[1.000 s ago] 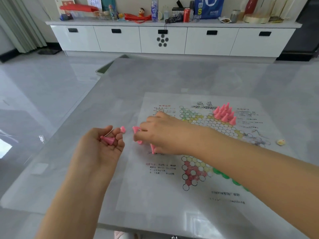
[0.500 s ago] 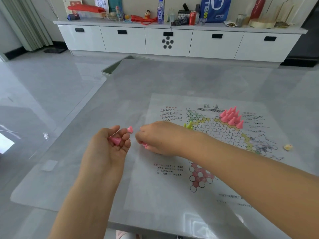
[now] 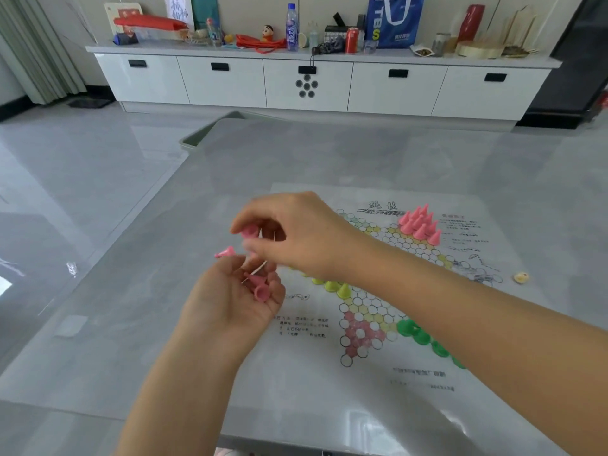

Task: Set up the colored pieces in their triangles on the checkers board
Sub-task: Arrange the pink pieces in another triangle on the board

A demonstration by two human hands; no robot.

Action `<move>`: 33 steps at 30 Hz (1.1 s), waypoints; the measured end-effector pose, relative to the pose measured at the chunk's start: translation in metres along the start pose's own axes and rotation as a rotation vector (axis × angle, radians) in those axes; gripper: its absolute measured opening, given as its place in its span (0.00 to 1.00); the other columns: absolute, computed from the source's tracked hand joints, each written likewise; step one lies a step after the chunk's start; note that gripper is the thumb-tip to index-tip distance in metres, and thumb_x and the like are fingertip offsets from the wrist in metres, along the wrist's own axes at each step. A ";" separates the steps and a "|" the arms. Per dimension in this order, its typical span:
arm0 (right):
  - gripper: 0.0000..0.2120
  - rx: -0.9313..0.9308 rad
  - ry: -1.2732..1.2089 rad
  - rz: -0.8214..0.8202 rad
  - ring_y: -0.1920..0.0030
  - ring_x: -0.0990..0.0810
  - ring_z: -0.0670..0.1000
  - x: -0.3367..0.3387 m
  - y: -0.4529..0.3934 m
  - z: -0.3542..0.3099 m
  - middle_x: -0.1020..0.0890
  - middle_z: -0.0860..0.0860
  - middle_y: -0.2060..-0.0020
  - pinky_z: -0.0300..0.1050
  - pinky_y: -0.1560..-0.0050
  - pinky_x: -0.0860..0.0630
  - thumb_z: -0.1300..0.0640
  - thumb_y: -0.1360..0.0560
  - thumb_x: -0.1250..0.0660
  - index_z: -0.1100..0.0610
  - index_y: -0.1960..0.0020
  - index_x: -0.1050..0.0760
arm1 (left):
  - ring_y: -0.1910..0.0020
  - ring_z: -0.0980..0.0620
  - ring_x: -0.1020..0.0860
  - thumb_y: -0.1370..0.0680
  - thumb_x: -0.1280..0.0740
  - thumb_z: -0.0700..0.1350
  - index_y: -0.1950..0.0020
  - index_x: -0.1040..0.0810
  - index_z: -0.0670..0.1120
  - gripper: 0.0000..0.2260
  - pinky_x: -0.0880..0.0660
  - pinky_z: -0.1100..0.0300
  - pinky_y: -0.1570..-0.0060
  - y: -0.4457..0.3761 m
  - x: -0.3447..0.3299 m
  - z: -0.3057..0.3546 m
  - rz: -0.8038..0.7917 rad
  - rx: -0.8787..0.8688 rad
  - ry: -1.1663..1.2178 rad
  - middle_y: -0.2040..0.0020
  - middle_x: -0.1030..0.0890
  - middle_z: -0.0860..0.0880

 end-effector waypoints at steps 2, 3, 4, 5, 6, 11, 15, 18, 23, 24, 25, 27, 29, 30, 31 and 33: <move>0.05 -0.075 -0.136 0.087 0.65 0.23 0.47 0.012 0.007 0.013 0.23 0.47 0.64 0.41 0.60 0.23 0.63 0.29 0.33 0.58 0.53 0.24 | 0.77 0.57 0.36 0.24 0.44 0.40 0.63 0.28 0.41 0.10 0.38 0.69 0.80 -0.002 -0.005 -0.002 -0.016 -0.027 -0.115 0.72 0.27 0.47; 0.04 -0.089 -0.147 0.111 0.65 0.23 0.47 0.016 0.011 0.017 0.23 0.47 0.65 0.43 0.61 0.23 0.63 0.29 0.32 0.58 0.54 0.25 | 0.79 0.57 0.36 0.24 0.44 0.40 0.63 0.27 0.41 0.10 0.39 0.68 0.81 -0.002 -0.008 -0.004 -0.035 -0.029 -0.163 0.73 0.27 0.48; 0.05 -0.093 -0.130 0.121 0.65 0.24 0.46 0.018 0.014 0.019 0.23 0.46 0.66 0.40 0.61 0.24 0.62 0.29 0.31 0.57 0.56 0.26 | 0.79 0.57 0.35 0.24 0.44 0.40 0.63 0.26 0.42 0.11 0.39 0.68 0.81 -0.002 -0.012 -0.007 -0.060 -0.024 -0.197 0.73 0.27 0.48; 0.05 -0.095 -0.097 0.121 0.66 0.25 0.44 0.019 0.018 0.022 0.24 0.45 0.66 0.34 0.63 0.27 0.60 0.30 0.31 0.56 0.56 0.26 | 0.80 0.56 0.34 0.23 0.44 0.40 0.63 0.25 0.42 0.12 0.39 0.68 0.82 -0.002 -0.016 -0.011 -0.087 -0.013 -0.214 0.73 0.27 0.48; 0.05 -0.097 -0.056 0.117 0.66 0.26 0.43 0.020 0.021 0.023 0.24 0.44 0.66 0.31 0.64 0.30 0.59 0.30 0.31 0.56 0.56 0.26 | 0.80 0.56 0.34 0.23 0.44 0.40 0.64 0.24 0.43 0.13 0.38 0.67 0.82 -0.001 -0.019 -0.014 -0.107 -0.002 -0.220 0.73 0.27 0.48; 0.04 -0.090 0.215 0.061 0.56 0.28 0.46 0.021 0.035 0.037 0.20 0.46 0.59 0.42 0.56 0.30 0.57 0.26 0.36 0.54 0.52 0.25 | 0.80 0.57 0.34 0.24 0.41 0.38 0.68 0.21 0.43 0.14 0.38 0.68 0.83 -0.005 -0.026 -0.021 -0.082 -0.062 -0.313 0.72 0.24 0.49; 0.05 -0.072 0.282 0.098 0.51 0.31 0.47 0.029 0.045 0.041 0.24 0.47 0.55 0.45 0.50 0.30 0.57 0.26 0.36 0.54 0.52 0.23 | 0.80 0.59 0.33 0.24 0.39 0.37 0.59 0.21 0.41 0.09 0.37 0.69 0.82 -0.008 -0.029 -0.021 -0.046 -0.170 -0.424 0.71 0.23 0.49; 0.05 -0.077 0.327 0.145 0.51 0.30 0.46 0.046 0.047 0.045 0.27 0.46 0.56 0.42 0.50 0.30 0.56 0.26 0.35 0.53 0.52 0.22 | 0.78 0.60 0.32 0.24 0.39 0.36 0.61 0.17 0.43 0.12 0.36 0.69 0.81 -0.008 -0.035 -0.021 -0.085 -0.229 -0.463 0.71 0.22 0.50; 0.06 -0.292 0.209 0.369 0.70 0.23 0.36 0.113 0.065 0.092 0.25 0.43 0.65 0.28 0.69 0.25 0.61 0.25 0.37 0.56 0.51 0.23 | 0.79 0.59 0.32 0.24 0.42 0.35 0.63 0.18 0.41 0.14 0.36 0.69 0.81 -0.011 -0.032 -0.020 -0.046 -0.233 -0.434 0.73 0.22 0.49; 0.05 -0.350 0.167 0.405 0.70 0.22 0.37 0.122 0.072 0.107 0.23 0.44 0.65 0.31 0.70 0.24 0.61 0.25 0.37 0.55 0.52 0.23 | 0.79 0.59 0.32 0.24 0.42 0.35 0.62 0.20 0.40 0.13 0.36 0.69 0.82 -0.013 -0.030 -0.021 -0.022 -0.217 -0.422 0.74 0.23 0.49; 0.05 -0.407 0.155 0.415 0.69 0.19 0.42 0.127 0.077 0.122 0.21 0.47 0.64 0.40 0.68 0.20 0.61 0.25 0.37 0.54 0.53 0.24 | 0.80 0.58 0.33 0.24 0.43 0.34 0.61 0.22 0.39 0.11 0.36 0.69 0.82 -0.014 -0.028 -0.021 -0.002 -0.203 -0.414 0.74 0.23 0.48; 0.05 -0.495 0.138 0.369 0.69 0.18 0.52 0.126 0.081 0.146 0.18 0.52 0.62 0.54 0.68 0.19 0.62 0.26 0.38 0.52 0.55 0.27 | 0.80 0.58 0.33 0.24 0.44 0.34 0.59 0.23 0.38 0.10 0.36 0.69 0.82 -0.016 -0.027 -0.022 0.019 -0.189 -0.399 0.75 0.23 0.48; 0.07 -0.548 0.069 0.313 0.75 0.20 0.53 0.120 0.082 0.162 0.18 0.55 0.62 0.56 0.75 0.21 0.63 0.26 0.39 0.52 0.57 0.29 | 0.79 0.57 0.33 0.25 0.45 0.33 0.57 0.24 0.38 0.09 0.36 0.68 0.82 -0.018 -0.026 -0.021 0.022 -0.181 -0.390 0.74 0.23 0.46; 0.06 -0.566 0.051 0.286 0.77 0.21 0.53 0.118 0.081 0.167 0.18 0.55 0.62 0.54 0.77 0.22 0.62 0.26 0.39 0.52 0.57 0.29 | 0.77 0.56 0.34 0.26 0.45 0.33 0.56 0.25 0.38 0.09 0.35 0.68 0.81 -0.018 -0.025 -0.021 0.026 -0.179 -0.385 0.72 0.23 0.45; 0.06 -0.580 0.049 0.257 0.77 0.22 0.52 0.116 0.079 0.172 0.19 0.54 0.62 0.51 0.78 0.23 0.62 0.26 0.38 0.52 0.57 0.29 | 0.74 0.55 0.34 0.26 0.47 0.32 0.56 0.26 0.38 0.10 0.34 0.67 0.81 -0.019 -0.024 -0.020 0.036 -0.179 -0.382 0.70 0.23 0.44; 0.04 -0.606 0.066 0.209 0.76 0.22 0.51 0.111 0.077 0.178 0.20 0.52 0.61 0.43 0.78 0.26 0.59 0.26 0.35 0.51 0.58 0.27 | 0.72 0.54 0.35 0.26 0.49 0.31 0.55 0.28 0.39 0.11 0.33 0.67 0.81 -0.021 -0.022 -0.019 0.062 -0.192 -0.394 0.65 0.24 0.41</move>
Point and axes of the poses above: each hand's wrist, its own y-axis away from the middle knuckle, its own x-axis out of the back of the hand, z = x × y, the point moved 8 cm from there along -y, towards the middle knuckle
